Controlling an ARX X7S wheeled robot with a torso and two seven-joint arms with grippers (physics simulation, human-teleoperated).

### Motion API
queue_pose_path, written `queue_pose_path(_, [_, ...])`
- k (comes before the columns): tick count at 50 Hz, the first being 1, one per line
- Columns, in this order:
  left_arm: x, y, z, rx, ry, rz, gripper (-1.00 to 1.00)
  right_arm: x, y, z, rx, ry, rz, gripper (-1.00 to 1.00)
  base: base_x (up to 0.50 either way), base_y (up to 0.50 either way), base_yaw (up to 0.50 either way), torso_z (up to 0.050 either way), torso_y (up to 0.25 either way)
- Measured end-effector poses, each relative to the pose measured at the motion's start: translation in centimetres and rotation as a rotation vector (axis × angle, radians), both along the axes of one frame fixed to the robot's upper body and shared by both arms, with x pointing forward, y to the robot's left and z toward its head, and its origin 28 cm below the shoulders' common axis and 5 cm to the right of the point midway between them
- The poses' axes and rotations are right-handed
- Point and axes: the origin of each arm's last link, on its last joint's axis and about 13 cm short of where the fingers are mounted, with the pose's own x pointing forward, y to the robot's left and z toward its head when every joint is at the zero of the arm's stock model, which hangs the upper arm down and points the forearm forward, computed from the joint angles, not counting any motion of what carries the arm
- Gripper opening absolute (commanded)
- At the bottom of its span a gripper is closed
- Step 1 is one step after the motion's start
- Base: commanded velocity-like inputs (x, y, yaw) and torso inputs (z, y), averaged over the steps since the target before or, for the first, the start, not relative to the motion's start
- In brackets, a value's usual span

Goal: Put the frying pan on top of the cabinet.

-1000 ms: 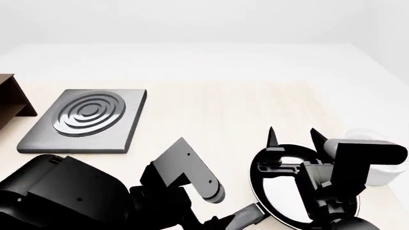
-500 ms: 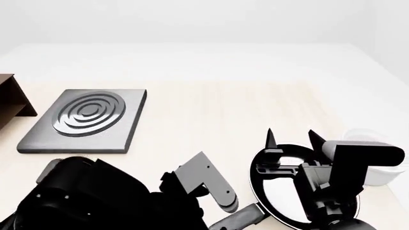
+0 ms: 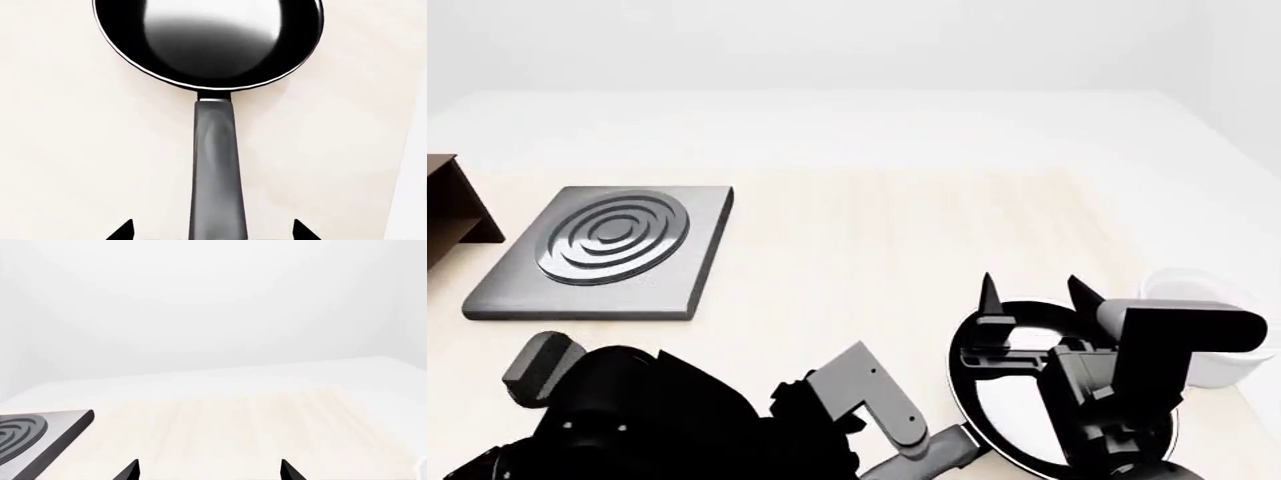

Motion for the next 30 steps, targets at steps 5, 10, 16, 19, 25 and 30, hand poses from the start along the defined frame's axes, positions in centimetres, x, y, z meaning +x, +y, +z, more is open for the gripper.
queue_pose_path(5, [0.2, 0.0, -0.4, 0.007, 0.013, 0.005, 1.00, 0.0, 0.0, 0.0, 0.001, 0.001, 0.001, 1.00, 0.00, 0.00, 0.00, 0.000, 0.000])
queue_pose_path(10, [0.4, -0.1, -0.9, 0.012, 0.027, 0.007, 1.00, -0.1, 0.1, -0.1, 0.003, 0.003, 0.003, 1.00, 0.00, 0.00, 0.00, 0.000, 0.000])
queue_pose_path(16, [0.5, -0.2, -1.5, 0.022, 0.048, 0.004, 1.00, -0.1, 0.1, -0.1, 0.005, 0.003, 0.004, 1.00, 0.00, 0.00, 0.00, 0.000, 0.000])
queue_pose_path(19, [0.5, -0.2, -1.8, 0.027, 0.058, 0.001, 1.00, -0.2, 0.1, -0.1, 0.007, 0.002, 0.005, 1.00, 0.00, 0.00, 0.00, 0.000, 0.000])
queue_pose_path(25, [0.5, -0.4, -2.3, 0.039, 0.076, -0.008, 1.00, -0.2, 0.1, -0.1, 0.010, 0.002, 0.008, 1.00, 0.00, 0.00, 0.00, 0.000, 0.000])
queue_pose_path(30, [0.5, -0.5, -2.7, 0.046, 0.091, -0.012, 1.00, -0.3, 0.2, -0.1, 0.013, 0.002, 0.010, 1.00, 0.00, 0.00, 0.00, 0.000, 0.000])
